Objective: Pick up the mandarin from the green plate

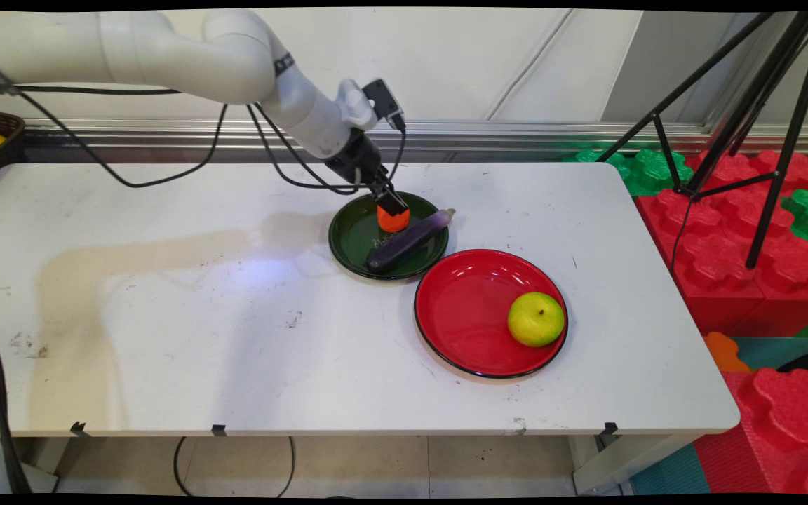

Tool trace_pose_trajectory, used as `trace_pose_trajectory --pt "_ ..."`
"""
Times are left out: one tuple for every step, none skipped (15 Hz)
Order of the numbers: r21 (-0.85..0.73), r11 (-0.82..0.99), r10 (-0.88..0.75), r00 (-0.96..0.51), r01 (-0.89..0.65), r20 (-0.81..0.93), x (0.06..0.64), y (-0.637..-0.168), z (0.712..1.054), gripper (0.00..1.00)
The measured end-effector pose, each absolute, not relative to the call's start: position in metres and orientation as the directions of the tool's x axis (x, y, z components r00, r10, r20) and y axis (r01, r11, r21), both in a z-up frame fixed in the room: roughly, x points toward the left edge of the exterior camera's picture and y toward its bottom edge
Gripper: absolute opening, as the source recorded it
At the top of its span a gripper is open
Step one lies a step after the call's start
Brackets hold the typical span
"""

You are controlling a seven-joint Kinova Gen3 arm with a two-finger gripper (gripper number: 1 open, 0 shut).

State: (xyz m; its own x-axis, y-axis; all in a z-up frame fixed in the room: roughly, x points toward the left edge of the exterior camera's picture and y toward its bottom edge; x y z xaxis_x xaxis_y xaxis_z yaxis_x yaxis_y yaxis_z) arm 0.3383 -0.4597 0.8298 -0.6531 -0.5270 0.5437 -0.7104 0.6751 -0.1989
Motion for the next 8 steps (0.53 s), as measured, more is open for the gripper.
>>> trace_pose_trajectory --pt "-0.201 0.679 -0.528 -0.660 -0.706 0.535 0.337 -0.464 0.825 1.00" --pt "-0.202 0.683 -0.528 -0.666 -0.702 0.527 0.336 -0.466 0.822 1.00" --pt "-0.205 0.687 -0.529 -0.673 -0.697 0.518 0.335 -0.469 0.817 1.00" --pt "-0.207 0.690 -0.530 -0.679 -0.694 0.509 0.334 -0.472 0.813 1.00" --pt "-0.210 0.691 -0.532 -0.683 -0.692 0.500 0.334 -0.474 0.810 1.00" --pt "-0.211 0.692 -0.535 -0.687 -0.690 0.493 0.334 -0.476 0.806 1.00" --pt "-0.213 0.693 -0.536 -0.690 -0.689 0.487 0.334 -0.477 0.804 1.00" --pt "-0.215 0.695 -0.538 -0.695 -0.686 0.478 0.334 -0.478 0.800 1.00"
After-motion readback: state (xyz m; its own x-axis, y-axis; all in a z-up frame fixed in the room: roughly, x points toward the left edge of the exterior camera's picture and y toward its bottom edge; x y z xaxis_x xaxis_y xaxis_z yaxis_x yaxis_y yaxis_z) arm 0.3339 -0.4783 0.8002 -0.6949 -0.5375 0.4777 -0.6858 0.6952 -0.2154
